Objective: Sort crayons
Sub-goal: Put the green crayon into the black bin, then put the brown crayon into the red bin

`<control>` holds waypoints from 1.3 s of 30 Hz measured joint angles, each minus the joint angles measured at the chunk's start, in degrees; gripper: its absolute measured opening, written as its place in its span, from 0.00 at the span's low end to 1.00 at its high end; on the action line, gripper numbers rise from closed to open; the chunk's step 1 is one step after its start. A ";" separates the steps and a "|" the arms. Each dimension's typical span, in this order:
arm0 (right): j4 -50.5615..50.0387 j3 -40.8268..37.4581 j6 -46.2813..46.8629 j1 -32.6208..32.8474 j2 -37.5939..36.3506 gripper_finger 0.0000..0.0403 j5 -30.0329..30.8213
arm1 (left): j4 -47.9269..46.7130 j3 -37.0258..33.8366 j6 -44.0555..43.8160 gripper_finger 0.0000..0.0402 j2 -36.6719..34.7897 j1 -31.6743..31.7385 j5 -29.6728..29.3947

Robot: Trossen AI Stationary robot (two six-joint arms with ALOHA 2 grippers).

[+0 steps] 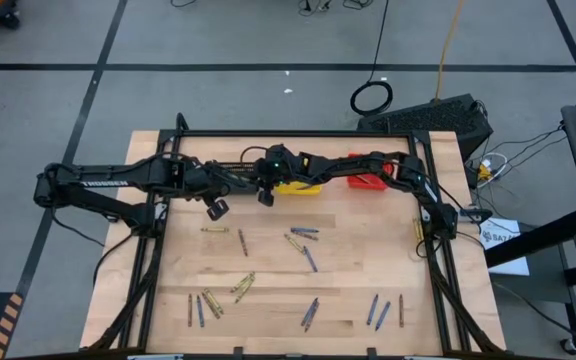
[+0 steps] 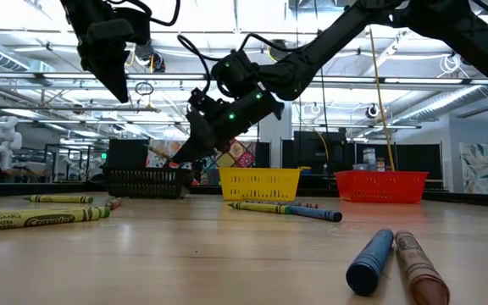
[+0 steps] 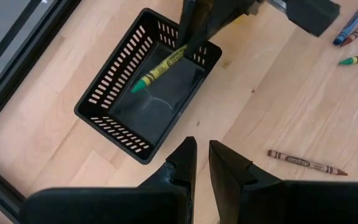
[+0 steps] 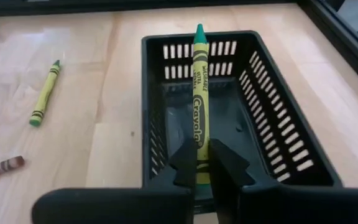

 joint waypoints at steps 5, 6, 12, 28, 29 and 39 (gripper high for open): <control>0.87 -0.01 0.00 0.01 -0.01 0.10 0.01 | 0.23 0.00 0.02 0.11 0.00 0.00 0.00; 1.03 -0.01 0.00 -0.01 -0.01 0.11 0.00 | 0.23 0.00 0.02 0.11 0.00 0.00 0.00; 1.70 -0.01 0.20 -0.01 -0.01 0.16 0.01 | 0.21 0.00 0.44 0.11 0.00 0.00 0.00; -13.12 -0.06 -7.57 1.48 -11.55 0.21 0.43 | 0.05 -0.12 0.07 0.11 0.11 -5.11 6.67; -15.10 -0.06 -7.70 1.63 -12.96 0.21 0.52 | 0.19 -0.45 -0.08 0.11 0.13 -5.81 6.69; -34.56 -0.06 -13.24 5.48 -26.77 0.21 18.41 | 0.76 -4.45 -4.62 0.11 0.19 -12.20 7.34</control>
